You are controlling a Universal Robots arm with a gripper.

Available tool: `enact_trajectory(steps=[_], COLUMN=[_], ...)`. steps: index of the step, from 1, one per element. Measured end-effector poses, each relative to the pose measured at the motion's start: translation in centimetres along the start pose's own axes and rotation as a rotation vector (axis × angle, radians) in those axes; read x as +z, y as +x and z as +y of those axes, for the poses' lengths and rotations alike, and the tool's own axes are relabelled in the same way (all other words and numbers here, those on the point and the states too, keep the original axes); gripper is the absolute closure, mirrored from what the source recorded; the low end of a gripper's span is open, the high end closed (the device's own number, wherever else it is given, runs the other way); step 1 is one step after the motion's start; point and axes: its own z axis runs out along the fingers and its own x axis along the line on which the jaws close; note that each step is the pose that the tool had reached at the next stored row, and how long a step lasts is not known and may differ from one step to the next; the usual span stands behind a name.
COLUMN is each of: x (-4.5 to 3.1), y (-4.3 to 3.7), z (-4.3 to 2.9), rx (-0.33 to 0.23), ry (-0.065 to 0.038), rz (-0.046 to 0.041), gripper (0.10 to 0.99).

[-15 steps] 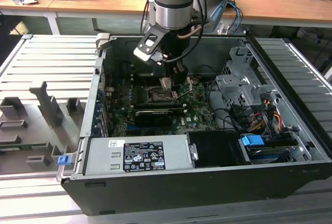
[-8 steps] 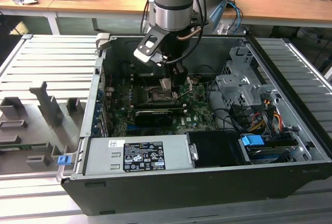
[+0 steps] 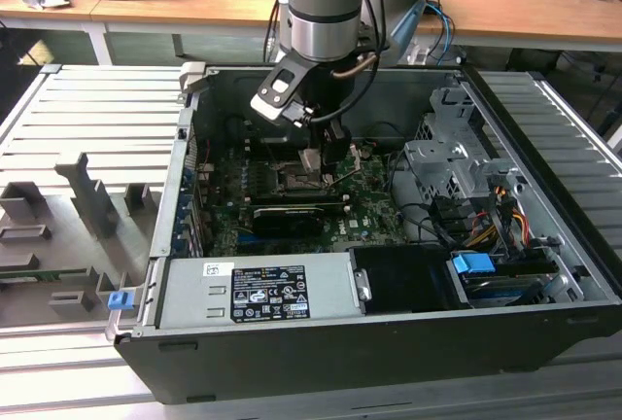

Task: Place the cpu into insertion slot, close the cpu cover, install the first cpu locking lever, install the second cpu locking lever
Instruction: 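Place the cpu into insertion slot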

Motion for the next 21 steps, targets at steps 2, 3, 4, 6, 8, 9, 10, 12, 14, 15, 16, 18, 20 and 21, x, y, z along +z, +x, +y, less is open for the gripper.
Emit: enact_trajectory(steps=[2, 3, 4, 6, 8, 9, 10, 12, 14, 15, 16, 18, 20, 21], x=[0.1, 0.19, 0.25, 0.34, 0.46, 0.58, 0.73, 1.0, 1.18, 1.24, 1.28, 1.42, 1.7, 1.99], y=[0.0, 0.0, 0.0, -0.01, -0.01, -0.01, -0.01, -0.02, -0.02, -0.02, -0.02, -0.03, -0.02, 0.1], z=[-0.01, -0.02, -0.02, -0.03, -0.04, -0.05, -0.06, -0.09, -0.1, -0.11, -0.11, -0.12, -0.16, -0.22], rx=[0.0, 0.0, 0.0, 0.0, 0.0, 0.0, 0.0, 0.0, 0.0, 0.0, 0.0, 0.0, 0.003, 0.042], ry=[0.0, 0.0, 0.0, 0.0, 0.0, 0.0, 0.0, 0.0, 0.0, 0.0, 0.0, 0.0, 0.0, -0.001], rz=[0.0, -0.0001, 0.0, -0.0002, 0.0002, 0.0, 0.0, 0.0, -0.0001, 0.0, 0.0, -0.0001, -0.0004, -0.0038], gripper=[0.549, 0.549, 0.549, 0.549, 0.549, 0.549, 0.549, 0.549, 0.549, 0.549, 0.549, 0.549, 0.549, 0.549])
